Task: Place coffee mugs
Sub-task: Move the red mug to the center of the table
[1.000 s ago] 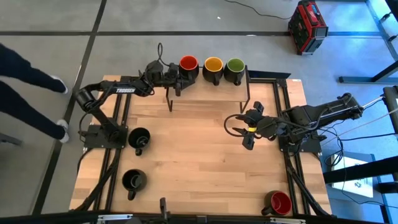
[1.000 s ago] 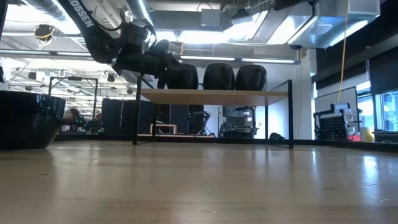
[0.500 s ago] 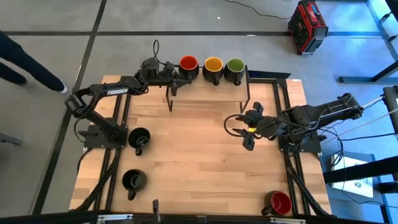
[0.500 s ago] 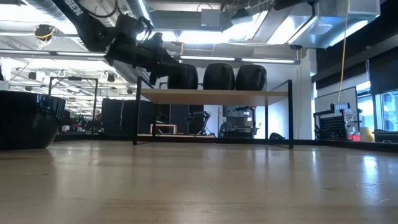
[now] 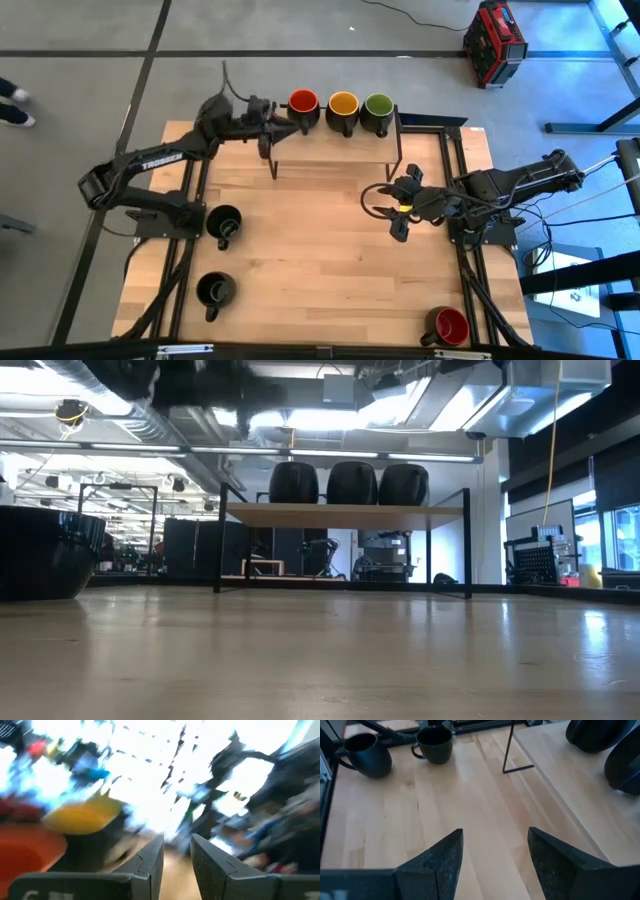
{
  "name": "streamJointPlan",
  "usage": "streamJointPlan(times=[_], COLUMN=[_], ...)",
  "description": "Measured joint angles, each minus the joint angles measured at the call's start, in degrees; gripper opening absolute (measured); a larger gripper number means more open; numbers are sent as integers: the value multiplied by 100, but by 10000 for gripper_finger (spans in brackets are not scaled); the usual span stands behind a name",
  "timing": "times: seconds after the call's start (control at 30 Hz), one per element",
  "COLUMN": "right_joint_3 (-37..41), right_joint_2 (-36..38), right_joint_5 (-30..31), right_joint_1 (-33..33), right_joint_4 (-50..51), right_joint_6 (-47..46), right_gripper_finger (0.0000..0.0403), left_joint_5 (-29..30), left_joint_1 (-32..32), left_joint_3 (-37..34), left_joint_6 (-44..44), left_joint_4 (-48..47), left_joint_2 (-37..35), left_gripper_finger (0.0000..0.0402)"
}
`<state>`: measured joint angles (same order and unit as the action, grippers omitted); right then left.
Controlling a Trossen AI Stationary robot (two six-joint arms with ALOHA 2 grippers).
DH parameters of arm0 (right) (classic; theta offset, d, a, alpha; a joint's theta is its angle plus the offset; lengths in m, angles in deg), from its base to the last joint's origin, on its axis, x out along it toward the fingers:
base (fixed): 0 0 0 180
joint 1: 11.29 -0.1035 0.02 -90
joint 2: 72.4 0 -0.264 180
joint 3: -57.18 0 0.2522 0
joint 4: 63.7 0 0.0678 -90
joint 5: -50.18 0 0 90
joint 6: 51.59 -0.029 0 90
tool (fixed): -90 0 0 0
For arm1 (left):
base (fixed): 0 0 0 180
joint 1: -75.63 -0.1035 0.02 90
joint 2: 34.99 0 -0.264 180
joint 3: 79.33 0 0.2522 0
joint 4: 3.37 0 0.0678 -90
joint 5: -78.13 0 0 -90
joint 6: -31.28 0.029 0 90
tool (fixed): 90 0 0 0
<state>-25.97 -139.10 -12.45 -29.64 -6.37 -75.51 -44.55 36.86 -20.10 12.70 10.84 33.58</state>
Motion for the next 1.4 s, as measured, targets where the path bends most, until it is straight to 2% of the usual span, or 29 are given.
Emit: streamJointPlan(times=[0.07,0.2,0.37,0.43,0.5,0.57,0.73,0.8,0.97,1.23,1.4], right_joint_3=[0,0,0,0,0,0,0,0,0,0,0], right_joint_2=[0,0,0,0,0,0,-2,-55,-301,-610,-713], right_joint_5=[-1,-80,-927,-1385,-1556,-1540,-1266,-1236,-1347,-2032,-2749], right_joint_1=[0,0,-10,-153,-437,-822,-1816,-2192,-2963,-3605,-3905], right_joint_4=[-75,-88,-151,-186,-194,-170,-149,-155,-150,-142,192], right_joint_6=[-36,-186,-420,-585,-668,-782,-1399,-1760,-2597,-3876,-4758], right_gripper_finger=[209,209,209,209,209,209,209,209,209,209,209], left_joint_5=[-24,188,907,1439,2139,2899,4458,4890,5548,6365,6680], left_joint_1=[445,1412,2757,3301,3849,4366,5453,5758,6345,7013,7192], left_joint_3=[125,344,361,361,361,353,356,357,355,357,357], left_joint_6=[-235,-213,-207,-187,-189,-235,-662,-844,-1473,-1857,-1950], left_joint_4=[357,304,-529,-1075,-1612,-1970,-1872,-1828,-1617,-1095,-1019], left_joint_2=[-146,-419,-476,-471,-415,-347,-17,160,624,1091,1130], left_gripper_finger=[92,92,92,92,92,92,92,92,92,92,92])
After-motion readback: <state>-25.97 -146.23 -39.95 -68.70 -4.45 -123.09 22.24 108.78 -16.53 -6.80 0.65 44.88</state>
